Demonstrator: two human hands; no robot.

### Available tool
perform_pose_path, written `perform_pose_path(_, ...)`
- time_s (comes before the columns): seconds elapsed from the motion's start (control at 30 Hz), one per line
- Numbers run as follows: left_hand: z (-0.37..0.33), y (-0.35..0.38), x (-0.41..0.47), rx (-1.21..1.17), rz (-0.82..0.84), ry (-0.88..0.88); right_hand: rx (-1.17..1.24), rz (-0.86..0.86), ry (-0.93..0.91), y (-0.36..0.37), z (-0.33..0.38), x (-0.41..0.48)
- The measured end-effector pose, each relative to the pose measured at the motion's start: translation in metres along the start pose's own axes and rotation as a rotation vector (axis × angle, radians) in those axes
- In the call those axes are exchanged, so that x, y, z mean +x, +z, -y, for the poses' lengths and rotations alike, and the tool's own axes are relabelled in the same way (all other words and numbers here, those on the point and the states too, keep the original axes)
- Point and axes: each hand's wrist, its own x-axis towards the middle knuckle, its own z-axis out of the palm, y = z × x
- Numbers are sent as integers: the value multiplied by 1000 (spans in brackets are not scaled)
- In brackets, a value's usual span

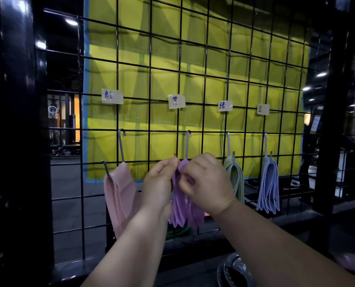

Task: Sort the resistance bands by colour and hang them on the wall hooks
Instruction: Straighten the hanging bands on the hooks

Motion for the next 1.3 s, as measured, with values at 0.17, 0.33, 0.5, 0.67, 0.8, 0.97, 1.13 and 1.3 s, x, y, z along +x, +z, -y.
perform_pose_path(0.17,-1,-6,-1,29,13,29,391,35,357,-6,6,-7)
perform_pose_path(0.33,-1,-3,-7,11,4,38,512,156,820,5,19,-11)
perform_pose_path(0.5,1,-7,-8,9,-23,66,702,333,935,6,33,-2)
perform_pose_path(0.67,2,-4,-10,-22,-30,12,962,326,1132,9,33,0)
perform_pose_path(0.8,4,-3,-12,-61,-32,-30,1025,249,1178,4,32,2)
perform_pose_path(0.97,6,-1,-12,-79,-11,-36,1006,260,1187,7,30,0)
perform_pose_path(1.13,5,1,-14,-113,-22,-57,870,328,1117,14,26,-3)
perform_pose_path(1.3,5,-1,-8,-53,-97,-27,636,355,989,18,21,-5)
